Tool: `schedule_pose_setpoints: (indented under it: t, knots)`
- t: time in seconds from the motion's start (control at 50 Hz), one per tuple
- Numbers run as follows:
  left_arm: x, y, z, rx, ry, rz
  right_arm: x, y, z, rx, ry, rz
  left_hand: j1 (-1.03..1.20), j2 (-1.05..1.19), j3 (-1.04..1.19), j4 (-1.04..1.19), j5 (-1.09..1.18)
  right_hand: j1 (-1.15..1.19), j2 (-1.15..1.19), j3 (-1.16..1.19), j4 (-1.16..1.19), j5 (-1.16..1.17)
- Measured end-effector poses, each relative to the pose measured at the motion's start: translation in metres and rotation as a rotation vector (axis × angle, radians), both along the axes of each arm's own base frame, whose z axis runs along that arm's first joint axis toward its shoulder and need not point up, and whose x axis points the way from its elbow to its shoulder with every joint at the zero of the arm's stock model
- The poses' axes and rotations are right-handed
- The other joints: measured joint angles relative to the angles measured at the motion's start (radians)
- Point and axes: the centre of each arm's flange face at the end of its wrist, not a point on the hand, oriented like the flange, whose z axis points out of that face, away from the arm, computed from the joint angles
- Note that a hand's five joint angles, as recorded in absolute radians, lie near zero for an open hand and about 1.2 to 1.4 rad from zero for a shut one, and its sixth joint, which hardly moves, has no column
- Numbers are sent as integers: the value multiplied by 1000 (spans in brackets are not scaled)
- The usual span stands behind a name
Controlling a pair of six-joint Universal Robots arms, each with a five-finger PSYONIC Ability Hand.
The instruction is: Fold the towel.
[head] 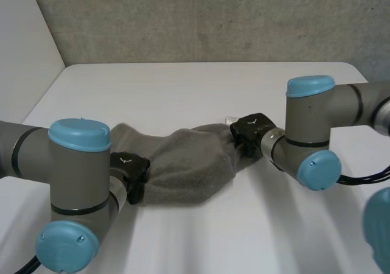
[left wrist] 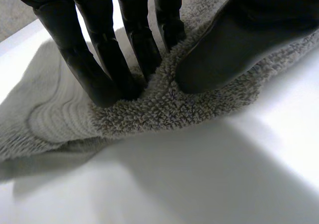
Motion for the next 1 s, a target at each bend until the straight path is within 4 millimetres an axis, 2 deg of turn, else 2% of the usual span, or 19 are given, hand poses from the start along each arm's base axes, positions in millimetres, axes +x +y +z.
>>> schedule_pose_setpoints:
  t: [0.08, 0.2, 0.3, 0.42, 0.44, 0.48, 0.5, 0.52, 0.54, 0.56, 0.6, 0.64, 0.74, 0.82, 0.92, 1.0]
  knots:
    - [0, 5, 7, -13, 12, -7, -10, 11, 20, -4, -11, 17, 1, 4, 33, 17, 13, 0, 0, 0, 0, 0]
    - [5, 23, 27, -48, 40, -25, -44, 35, 54, -5, -3, 71, 1, 5, 39, 17, 20, 0, 0, 0, 2, 0]
    - [10, 48, 36, -51, 48, -65, -70, 60, 67, 15, 76, 128, 1, 5, 40, 17, 20, 0, 0, 0, 2, 0]
    - [15, 86, 41, -20, 65, -168, -101, 88, 72, 86, 237, 197, 6, 4, 38, 16, 20, -10, -4, -5, -4, -5]
    - [16, 89, 41, -15, 69, -179, -103, 90, 73, 94, 251, 205, 6, 1, 27, 8, 15, -45, -41, -47, -39, -41]
    - [17, 98, 42, 0, 83, -219, -110, 96, 76, 122, 296, 232, -64, -81, -98, -100, -69, -340, -344, -344, -351, -360]
    - [17, 101, 44, 6, 93, -238, -112, 98, 78, 130, 311, 243, -214, -234, -274, -282, -243, -547, -555, -528, -533, -553]
    - [17, 103, 44, 9, 98, -247, -113, 98, 79, 132, 316, 247, -320, -338, -379, -394, -347, -646, -655, -628, -633, -657]
    - [17, 104, 47, 10, 109, -261, -114, 98, 82, 132, 321, 253, -516, -510, -551, -572, -517, -799, -796, -805, -797, -821]
    - [16, 104, 48, 8, 116, -267, -114, 97, 84, 128, 320, 252, -642, -656, -678, -703, -642, -849, -832, -847, -851, -876]
    - [15, 100, 56, -6, 141, -276, -113, 92, 91, 102, 295, 236, -1009, -1025, -1075, -1098, -1029, -916, -892, -933, -944, -968]
    - [13, 94, 63, -27, 161, -272, -111, 85, 98, 73, 257, 210, -1131, -1164, -1214, -1209, -1191, -918, -892, -934, -954, -979]
    - [9, 71, 80, -88, 202, -241, -104, 65, 107, 7, 137, 139, -1143, -1190, -1237, -1220, -1233, -918, -892, -934, -954, -979]
    - [3, 51, 82, -119, 214, -221, -94, 55, 100, -8, 81, 127, -1143, -1190, -1237, -1220, -1233, -918, -892, -934, -954, -979]
    - [-9, 29, 70, -126, 206, -209, -77, 54, 81, 0, 62, 157, -1143, -1190, -1237, -1220, -1233, -918, -892, -934, -954, -976]
    - [-22, 11, 46, -97, 178, -199, -62, 54, 56, 19, 59, 183, -1143, -1190, -1237, -1220, -1232, -918, -892, -934, -954, -962]
